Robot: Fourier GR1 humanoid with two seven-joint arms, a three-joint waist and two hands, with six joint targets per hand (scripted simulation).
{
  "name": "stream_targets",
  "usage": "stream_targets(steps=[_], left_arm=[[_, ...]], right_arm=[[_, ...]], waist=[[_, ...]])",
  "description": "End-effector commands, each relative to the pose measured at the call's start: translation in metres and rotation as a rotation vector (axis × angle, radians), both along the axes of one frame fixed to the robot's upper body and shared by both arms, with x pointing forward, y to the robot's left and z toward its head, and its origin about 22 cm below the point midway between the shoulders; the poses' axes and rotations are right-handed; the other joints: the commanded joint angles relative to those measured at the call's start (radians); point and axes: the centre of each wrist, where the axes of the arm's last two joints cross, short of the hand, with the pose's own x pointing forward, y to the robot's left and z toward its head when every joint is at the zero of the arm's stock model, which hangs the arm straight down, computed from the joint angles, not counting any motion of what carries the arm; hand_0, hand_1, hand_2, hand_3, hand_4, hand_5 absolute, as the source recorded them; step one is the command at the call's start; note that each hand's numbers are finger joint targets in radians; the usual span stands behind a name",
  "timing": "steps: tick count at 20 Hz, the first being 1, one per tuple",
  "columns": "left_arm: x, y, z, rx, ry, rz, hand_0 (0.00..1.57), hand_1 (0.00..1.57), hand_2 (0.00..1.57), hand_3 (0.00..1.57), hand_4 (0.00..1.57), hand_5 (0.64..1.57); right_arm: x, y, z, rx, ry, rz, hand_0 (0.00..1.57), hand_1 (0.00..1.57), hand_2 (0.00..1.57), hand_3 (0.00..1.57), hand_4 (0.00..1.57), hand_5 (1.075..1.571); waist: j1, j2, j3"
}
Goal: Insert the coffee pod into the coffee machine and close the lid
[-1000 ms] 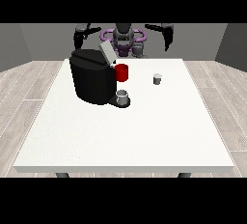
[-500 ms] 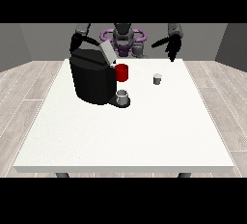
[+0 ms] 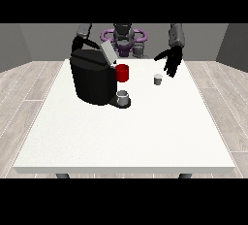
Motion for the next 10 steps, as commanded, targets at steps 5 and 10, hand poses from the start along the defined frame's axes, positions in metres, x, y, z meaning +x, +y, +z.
stream_targets(steps=[5,10], left_arm=[[0.022,-0.006,-0.017,0.128,0.017,0.001,0.0,0.0,0.0,0.0,0.0,1.571],[0.033,-0.035,-0.021,0.182,-0.082,-0.035,0.76,0.76,0.88,0.62,0.0,1.571]], right_arm=[[0.01,0.01,-0.004,0.001,0.049,0.026,0.0,0.0,0.0,0.0,0.0,1.571],[0.02,0.027,-0.015,0.022,0.049,-0.006,0.0,0.0,0.0,0.0,0.0,1.571]], waist=[[-0.007,0.044,0.0001],[0.034,0.067,0.0001]])
